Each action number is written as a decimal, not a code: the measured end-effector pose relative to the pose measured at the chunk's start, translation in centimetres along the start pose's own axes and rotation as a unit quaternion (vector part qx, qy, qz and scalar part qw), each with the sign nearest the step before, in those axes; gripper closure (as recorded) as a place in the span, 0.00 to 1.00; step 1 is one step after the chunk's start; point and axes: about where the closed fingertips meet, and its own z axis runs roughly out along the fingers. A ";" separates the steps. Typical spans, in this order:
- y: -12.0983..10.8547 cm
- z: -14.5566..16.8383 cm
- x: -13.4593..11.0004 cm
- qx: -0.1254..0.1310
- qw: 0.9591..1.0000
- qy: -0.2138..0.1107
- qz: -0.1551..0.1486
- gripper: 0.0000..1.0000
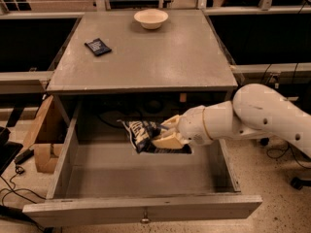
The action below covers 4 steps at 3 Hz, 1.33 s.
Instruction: Place blue chip bag into top drawer
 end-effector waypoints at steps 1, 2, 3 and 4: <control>1.4 1.9 1.0 -0.010 1.000 0.016 -0.006 1.00; 1.4 1.9 1.0 -0.011 1.000 0.017 -0.006 0.81; 1.4 1.9 1.0 -0.011 1.000 0.017 -0.006 0.58; 1.4 1.9 1.0 -0.011 1.000 0.017 -0.006 0.34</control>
Offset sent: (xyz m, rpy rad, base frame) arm -0.0086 0.0112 -0.0160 -0.0266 0.0085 0.0200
